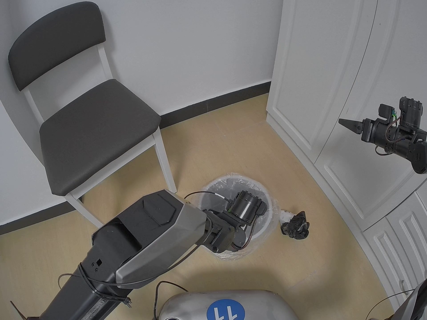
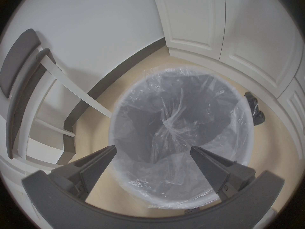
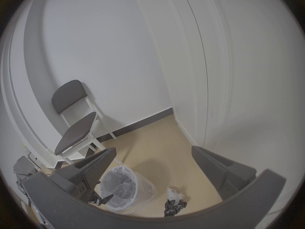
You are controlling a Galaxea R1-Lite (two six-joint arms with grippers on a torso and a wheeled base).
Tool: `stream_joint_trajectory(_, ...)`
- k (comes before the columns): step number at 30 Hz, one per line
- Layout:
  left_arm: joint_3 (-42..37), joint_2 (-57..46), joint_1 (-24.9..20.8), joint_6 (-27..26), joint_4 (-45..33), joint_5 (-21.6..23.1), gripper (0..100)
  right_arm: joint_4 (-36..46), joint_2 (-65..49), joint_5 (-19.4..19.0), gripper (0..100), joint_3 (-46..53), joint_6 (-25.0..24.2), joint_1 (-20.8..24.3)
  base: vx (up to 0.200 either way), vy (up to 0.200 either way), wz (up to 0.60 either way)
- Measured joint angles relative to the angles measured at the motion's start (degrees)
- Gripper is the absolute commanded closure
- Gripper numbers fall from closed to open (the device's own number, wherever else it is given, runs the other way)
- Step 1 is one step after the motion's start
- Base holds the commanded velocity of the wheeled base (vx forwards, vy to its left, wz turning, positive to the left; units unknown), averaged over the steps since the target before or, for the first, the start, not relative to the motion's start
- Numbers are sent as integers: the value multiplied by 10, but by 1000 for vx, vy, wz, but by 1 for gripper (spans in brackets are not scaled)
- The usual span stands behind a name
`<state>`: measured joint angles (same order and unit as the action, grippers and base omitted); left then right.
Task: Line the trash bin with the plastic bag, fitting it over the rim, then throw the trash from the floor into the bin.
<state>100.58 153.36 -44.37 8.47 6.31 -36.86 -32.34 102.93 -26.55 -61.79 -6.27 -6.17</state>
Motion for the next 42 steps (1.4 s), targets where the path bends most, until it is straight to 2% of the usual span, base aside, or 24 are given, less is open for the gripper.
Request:
stream_joint_trajectory(11, -10, 14, -5, -4, -1, 0, 0, 0, 0, -5, 0, -1, 0, -1, 0, 0, 0)
stream_joint_trajectory(21, -118, -42, -50, 30, 6, 0, 0, 0, 0, -8, 0, 0, 0, -3, 0, 0, 0)
stream_joint_trajectory(26, -137, -59, -64, 39, 6, 0, 0, 0, 0, -8, 0, 1, 0, -3, 0, 0, 0)
stream_joint_trajectory(34, -136, -64, -68, 43, 7, 1, 0, 0, 0, -8, 0, 1, 0, -4, 0, 0, 0)
stream_joint_trajectory(42, -68, -58, -52, 23, 2, 1, 0, 0, -1, -8, 0, 1, 0, -4, 0, 0, 0)
